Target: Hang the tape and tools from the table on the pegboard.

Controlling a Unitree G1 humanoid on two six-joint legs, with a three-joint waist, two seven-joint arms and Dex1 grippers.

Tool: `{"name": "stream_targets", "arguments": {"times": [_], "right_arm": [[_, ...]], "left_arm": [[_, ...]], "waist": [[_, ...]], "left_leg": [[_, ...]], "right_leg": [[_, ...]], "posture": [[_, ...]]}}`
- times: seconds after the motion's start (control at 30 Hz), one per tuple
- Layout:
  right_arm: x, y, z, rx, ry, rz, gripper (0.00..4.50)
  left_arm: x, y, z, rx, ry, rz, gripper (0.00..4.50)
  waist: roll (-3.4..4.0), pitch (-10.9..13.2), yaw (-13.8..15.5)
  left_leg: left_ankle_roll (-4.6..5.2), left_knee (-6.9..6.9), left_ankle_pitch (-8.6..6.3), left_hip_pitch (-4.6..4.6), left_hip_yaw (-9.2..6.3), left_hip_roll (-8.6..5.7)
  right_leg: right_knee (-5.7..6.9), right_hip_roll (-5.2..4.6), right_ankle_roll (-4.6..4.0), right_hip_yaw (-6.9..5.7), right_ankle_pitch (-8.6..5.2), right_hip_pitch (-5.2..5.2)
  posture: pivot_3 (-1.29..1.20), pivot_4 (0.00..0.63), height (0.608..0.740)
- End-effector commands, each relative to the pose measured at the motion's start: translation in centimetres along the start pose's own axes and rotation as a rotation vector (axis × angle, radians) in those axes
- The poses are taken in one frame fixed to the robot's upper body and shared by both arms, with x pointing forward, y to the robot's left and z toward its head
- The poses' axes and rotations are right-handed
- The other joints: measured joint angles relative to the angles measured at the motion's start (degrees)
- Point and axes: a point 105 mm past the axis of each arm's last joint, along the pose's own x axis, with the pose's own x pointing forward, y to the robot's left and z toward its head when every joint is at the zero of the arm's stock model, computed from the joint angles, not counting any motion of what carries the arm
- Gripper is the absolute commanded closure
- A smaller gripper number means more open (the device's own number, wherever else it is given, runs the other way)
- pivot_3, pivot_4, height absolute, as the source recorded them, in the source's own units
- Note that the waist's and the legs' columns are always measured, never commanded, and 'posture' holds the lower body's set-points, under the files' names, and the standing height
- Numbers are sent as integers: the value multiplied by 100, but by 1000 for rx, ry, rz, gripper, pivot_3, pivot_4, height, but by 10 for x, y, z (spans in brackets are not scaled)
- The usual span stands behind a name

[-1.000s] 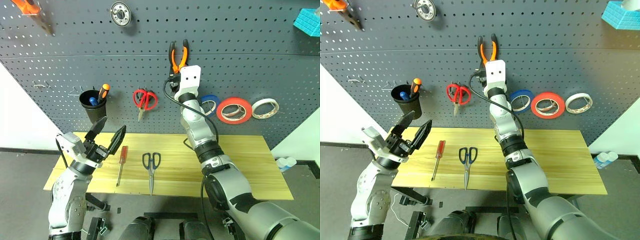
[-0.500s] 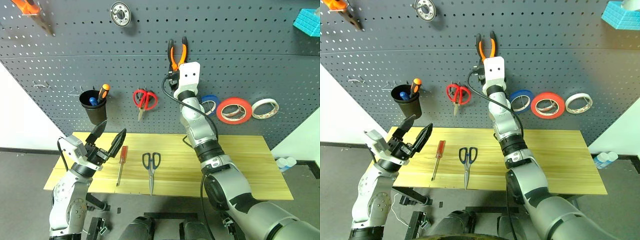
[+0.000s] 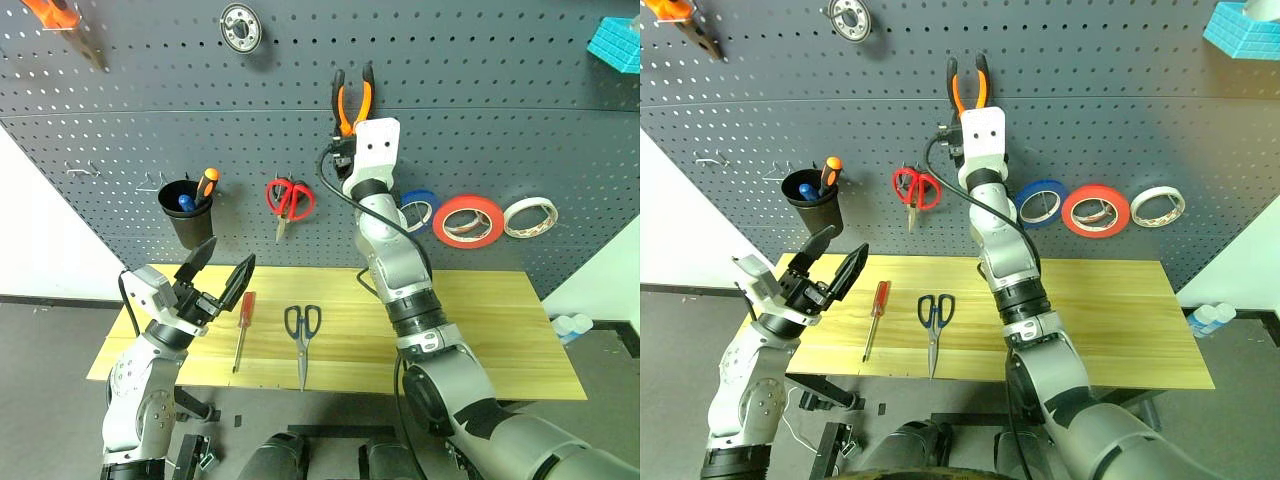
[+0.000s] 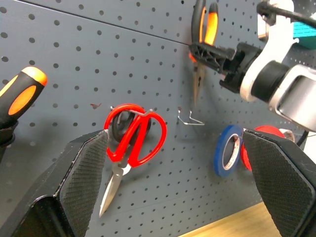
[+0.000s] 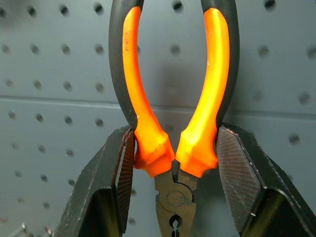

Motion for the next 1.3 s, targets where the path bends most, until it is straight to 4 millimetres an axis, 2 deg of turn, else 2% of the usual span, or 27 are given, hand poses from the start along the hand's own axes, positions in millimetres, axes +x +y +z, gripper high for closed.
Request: {"name": "stream_targets", "arguments": {"times": [0.03,0.67,1.3], "right_arm": [[3,6,26,9,-92,6,2390],[2,16,17,26,-74,19,2390],[-1,15,3,37,-65,22,2390]], "left_arm": [[3,-1,9,26,-26,-19,0],[-1,-3,14,37,-25,-15,0],[-3,-4,21,44,-19,-16,0]], "waist": [[0,0,-1],[0,0,18],[0,1,30]], "left_leg": [[0,0,0,0,0,0],[0,-1,0,0,0,0],[1,-3,0,0,0,0]], "right_leg": [[0,0,0,0,0,0],[0,0,0,0,0,0],[0,0,0,0,0,0]], "posture": [[64,39,718],[93,48,718],[111,59,718]]}}
